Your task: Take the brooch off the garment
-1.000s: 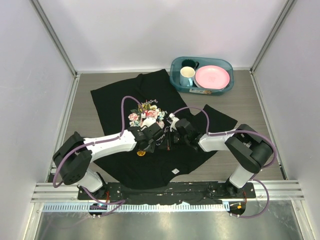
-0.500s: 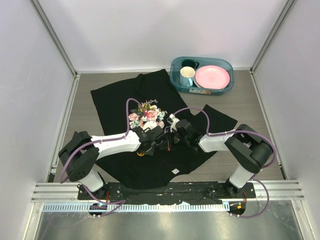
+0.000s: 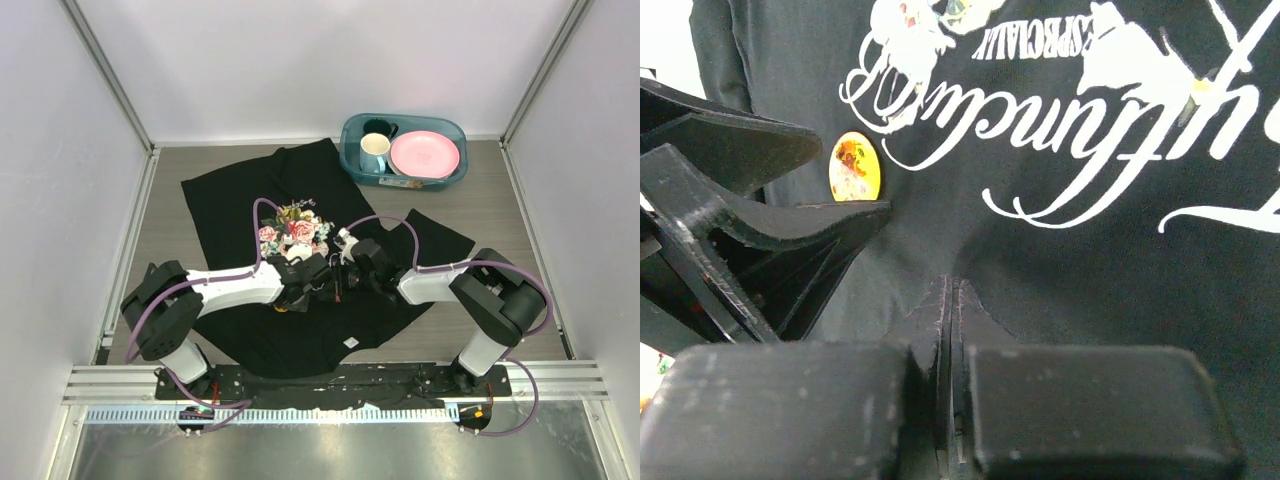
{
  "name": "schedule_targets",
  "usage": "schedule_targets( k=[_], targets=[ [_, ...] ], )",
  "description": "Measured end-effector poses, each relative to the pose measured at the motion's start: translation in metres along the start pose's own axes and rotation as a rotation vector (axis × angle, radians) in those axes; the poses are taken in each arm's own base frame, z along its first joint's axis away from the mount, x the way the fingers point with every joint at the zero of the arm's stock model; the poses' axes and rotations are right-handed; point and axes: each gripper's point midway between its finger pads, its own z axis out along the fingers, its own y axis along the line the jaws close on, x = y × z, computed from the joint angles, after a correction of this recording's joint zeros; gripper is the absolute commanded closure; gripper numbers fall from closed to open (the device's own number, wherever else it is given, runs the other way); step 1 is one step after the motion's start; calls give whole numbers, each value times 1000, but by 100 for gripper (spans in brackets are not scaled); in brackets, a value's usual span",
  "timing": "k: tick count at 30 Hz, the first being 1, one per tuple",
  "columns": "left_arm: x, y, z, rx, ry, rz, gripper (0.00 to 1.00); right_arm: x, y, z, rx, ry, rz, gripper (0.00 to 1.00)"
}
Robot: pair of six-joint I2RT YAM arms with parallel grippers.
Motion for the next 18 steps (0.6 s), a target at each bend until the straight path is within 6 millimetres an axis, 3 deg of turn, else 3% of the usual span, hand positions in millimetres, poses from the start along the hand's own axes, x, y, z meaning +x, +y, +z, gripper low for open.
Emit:
schedule_targets(
  k=[2, 6, 18],
  targets=[
    [0, 0, 0, -1, 1, 0, 41, 0, 0, 0, -2, 1, 2, 99],
    [0, -1, 1, 2, 2, -2, 55, 0, 2, 0, -10, 2, 6, 99],
    [-3, -5, 0, 16, -14, -23, 82, -2, 22, 2, -48, 8, -3, 99]
  ],
)
